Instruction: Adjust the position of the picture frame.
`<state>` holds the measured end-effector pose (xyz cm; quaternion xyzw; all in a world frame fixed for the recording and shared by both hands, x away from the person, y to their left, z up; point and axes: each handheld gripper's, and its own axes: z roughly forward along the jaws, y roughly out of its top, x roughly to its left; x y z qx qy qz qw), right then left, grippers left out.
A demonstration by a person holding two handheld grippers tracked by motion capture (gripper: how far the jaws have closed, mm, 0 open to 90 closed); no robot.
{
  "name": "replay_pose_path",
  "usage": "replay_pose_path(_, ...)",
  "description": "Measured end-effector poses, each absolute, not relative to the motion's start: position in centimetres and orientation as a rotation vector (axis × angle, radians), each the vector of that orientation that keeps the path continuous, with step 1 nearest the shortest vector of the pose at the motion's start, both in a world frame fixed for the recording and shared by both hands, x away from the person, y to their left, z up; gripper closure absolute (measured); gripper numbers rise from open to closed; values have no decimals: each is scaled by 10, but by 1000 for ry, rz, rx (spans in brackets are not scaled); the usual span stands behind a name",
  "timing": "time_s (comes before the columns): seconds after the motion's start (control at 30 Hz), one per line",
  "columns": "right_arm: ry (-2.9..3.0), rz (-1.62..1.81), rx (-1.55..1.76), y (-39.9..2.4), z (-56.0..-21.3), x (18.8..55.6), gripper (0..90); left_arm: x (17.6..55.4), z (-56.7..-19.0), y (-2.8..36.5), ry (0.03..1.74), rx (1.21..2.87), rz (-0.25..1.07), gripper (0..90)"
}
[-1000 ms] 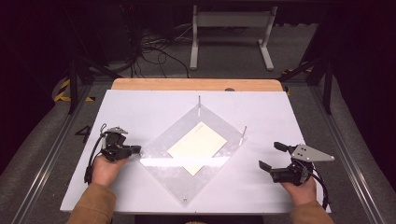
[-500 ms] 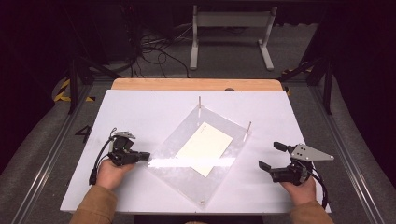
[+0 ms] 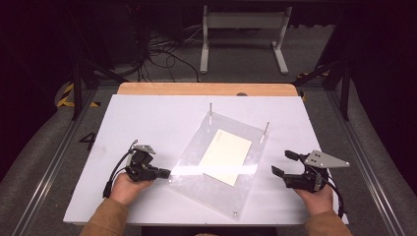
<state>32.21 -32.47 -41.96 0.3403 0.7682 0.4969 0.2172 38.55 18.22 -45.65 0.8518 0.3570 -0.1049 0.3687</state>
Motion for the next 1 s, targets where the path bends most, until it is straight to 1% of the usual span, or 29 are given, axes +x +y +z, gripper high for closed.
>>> replay_pose_path(0.07,2130,1350,965,-323,-420,325,295,386,-458,182,910,2176,-280,896)
replay_pose_path(0.13,2131,1333,991,-322,-419,329,351,386,-458,181,900,2174,-260,894)
replay_pose_path(0.17,2132,1326,1005,-321,-418,331,395,385,-456,180,897,2177,-230,891)
replay_pose_path(0.23,2145,1346,1049,-320,-416,341,513,382,-451,179,889,2166,-173,873)
replay_pose_path(0.27,2147,1329,1070,-319,-415,347,544,381,-449,180,886,2157,-152,853)
replay_pose_path(0.33,2148,1284,1102,-316,-415,359,571,379,-445,183,881,2124,-115,820)
replay_pose_path(0.4,2147,1254,1127,-312,-416,373,594,377,-442,186,882,2109,-76,769)
replay_pose_path(0.47,2140,1210,1155,-305,-416,390,623,374,-440,190,884,2082,-40,751)
replay_pose_path(0.53,2135,1188,1177,-303,-416,396,628,372,-439,195,885,2055,-14,744)
replay_pose_path(0.73,2055,1091,1314,-296,-414,431,645,367,-439,201,891,2035,-7,694)
replay_pose_path(0.87,2035,1032,1334,-296,-416,445,664,364,-439,205,889,2039,-2,688)
replay_pose_path(0.93,2040,1019,1340,-294,-420,453,702,362,-440,206,896,2037,-8,686)
replay_pose_path(1.0,2049,1012,1341,-292,-421,457,765,361,-441,208,905,2033,-11,684)
